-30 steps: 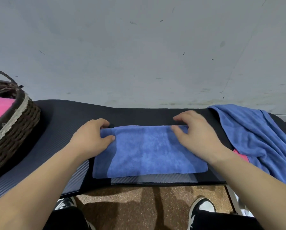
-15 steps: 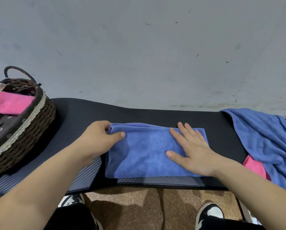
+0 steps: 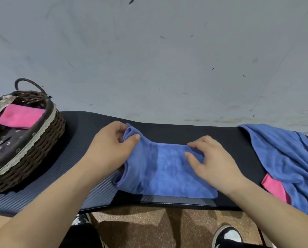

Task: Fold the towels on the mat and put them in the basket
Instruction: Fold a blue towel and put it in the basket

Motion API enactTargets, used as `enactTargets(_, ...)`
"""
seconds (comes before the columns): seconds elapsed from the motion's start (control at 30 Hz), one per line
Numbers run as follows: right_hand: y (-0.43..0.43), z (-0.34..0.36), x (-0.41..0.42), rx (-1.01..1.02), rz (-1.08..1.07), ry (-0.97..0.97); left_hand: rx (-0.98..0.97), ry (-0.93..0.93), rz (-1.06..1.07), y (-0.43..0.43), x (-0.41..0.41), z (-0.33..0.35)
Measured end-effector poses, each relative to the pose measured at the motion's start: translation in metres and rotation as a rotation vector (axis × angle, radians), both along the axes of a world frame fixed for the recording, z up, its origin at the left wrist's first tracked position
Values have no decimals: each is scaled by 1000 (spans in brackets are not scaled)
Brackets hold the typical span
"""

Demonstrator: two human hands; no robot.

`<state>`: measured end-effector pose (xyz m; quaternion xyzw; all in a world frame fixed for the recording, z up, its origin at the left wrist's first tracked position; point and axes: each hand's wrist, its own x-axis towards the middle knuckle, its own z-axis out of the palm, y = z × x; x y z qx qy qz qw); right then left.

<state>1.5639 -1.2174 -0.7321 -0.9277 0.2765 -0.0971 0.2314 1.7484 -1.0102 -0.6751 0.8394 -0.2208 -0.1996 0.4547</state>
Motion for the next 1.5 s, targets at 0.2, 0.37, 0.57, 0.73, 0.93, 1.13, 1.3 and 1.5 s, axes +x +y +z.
enactTargets(0.2,-19,1,-11,334,-227,-28,-3,166,-149,-65,-45,-1)
enactTargets(0.37,-28,1,-15,760,-331,-159,32,199,-237,-109,-70,-19)
enactTargets(0.57,-26,2,-12,890,-358,-121,144,219,-344,-124,-84,-33)
enactTargets(0.73,-26,-2,-10,798,-297,-90,145,-301,-439,-95,-72,-38)
enactTargets(0.93,-25,-6,-7,687,-298,-34,277,-541,-665,-60,-51,-58)
enactTargets(1.13,-29,-10,-14,609,-335,46,405,-529,-750,-49,-52,-65)
enactTargets(1.3,-34,-6,-17,242,-229,14,531,-636,-774,-47,-62,-80)
enactTargets(1.5,-20,1,-25,34,249,235,416,-642,-747,-44,-63,-87)
